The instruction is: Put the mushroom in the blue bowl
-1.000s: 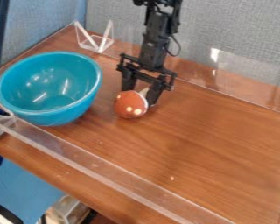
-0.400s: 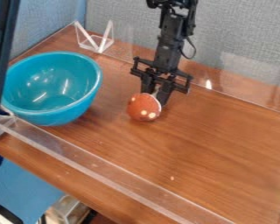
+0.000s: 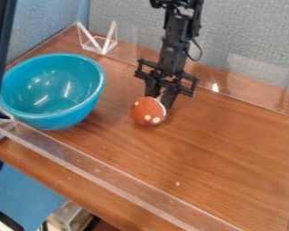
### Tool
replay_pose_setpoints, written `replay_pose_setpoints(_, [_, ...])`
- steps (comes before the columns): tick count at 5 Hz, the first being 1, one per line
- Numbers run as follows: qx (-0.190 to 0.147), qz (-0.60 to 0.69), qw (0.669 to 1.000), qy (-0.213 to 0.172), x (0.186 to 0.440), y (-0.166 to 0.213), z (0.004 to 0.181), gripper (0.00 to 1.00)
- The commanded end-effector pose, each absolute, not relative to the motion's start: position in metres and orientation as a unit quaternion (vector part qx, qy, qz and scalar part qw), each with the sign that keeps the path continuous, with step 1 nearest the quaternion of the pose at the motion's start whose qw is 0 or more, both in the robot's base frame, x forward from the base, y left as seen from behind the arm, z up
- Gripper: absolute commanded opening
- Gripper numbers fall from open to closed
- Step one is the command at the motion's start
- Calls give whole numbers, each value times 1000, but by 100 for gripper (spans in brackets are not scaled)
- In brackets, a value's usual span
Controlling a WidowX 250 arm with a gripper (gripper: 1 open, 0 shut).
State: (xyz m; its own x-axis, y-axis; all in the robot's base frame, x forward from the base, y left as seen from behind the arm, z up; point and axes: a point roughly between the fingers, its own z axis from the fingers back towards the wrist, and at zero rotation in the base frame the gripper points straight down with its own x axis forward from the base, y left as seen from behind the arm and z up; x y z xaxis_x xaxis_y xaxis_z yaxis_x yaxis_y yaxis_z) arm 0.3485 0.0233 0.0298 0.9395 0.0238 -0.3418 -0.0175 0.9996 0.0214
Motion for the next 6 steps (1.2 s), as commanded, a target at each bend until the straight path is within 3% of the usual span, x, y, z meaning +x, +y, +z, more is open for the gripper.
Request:
replay_pose_setpoints(1, [9, 15, 992, 123, 357, 40, 71, 0])
replay_pose_setpoints(2, [5, 10, 993, 116, 350, 47, 82, 0])
replay_pose_setpoints(4, [-17, 64, 996, 65, 328, 85, 156, 0])
replay_pose_setpoints(6, [-10, 197, 977, 80, 288, 161, 143, 0])
